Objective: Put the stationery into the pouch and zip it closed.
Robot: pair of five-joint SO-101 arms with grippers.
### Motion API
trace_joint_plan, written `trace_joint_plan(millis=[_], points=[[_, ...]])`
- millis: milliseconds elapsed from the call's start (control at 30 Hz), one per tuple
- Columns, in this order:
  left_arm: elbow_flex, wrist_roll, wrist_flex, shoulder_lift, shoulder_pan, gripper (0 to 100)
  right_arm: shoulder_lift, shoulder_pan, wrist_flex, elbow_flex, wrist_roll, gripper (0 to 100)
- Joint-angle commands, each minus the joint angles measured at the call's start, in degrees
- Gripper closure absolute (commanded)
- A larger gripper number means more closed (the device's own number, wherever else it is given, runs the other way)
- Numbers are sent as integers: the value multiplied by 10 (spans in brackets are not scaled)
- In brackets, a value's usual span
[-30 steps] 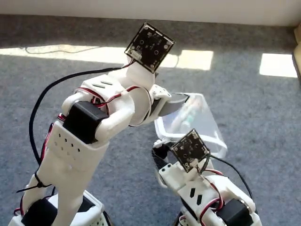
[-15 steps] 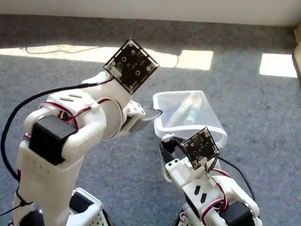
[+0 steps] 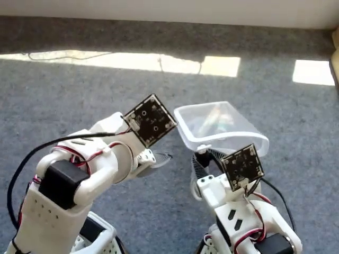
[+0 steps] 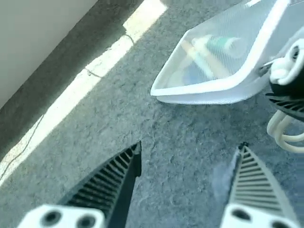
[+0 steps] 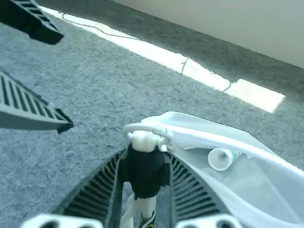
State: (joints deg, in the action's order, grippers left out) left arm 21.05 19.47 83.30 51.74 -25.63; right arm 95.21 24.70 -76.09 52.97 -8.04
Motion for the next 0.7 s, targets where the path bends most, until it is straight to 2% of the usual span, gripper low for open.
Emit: trace_joint_plan(millis=[0, 233, 400, 667], points=[[75, 5, -73, 55, -71, 701, -1, -10, 0, -37, -9, 994], [195, 5, -229, 65, -89, 702, 2, -10, -22, -38, -9, 994], [237, 42, -286, 65, -102, 702, 0, -10, -24, -38, -9, 994], [312, 45, -402, 65, -118, 702, -1, -10, -39, -38, -40, 994]])
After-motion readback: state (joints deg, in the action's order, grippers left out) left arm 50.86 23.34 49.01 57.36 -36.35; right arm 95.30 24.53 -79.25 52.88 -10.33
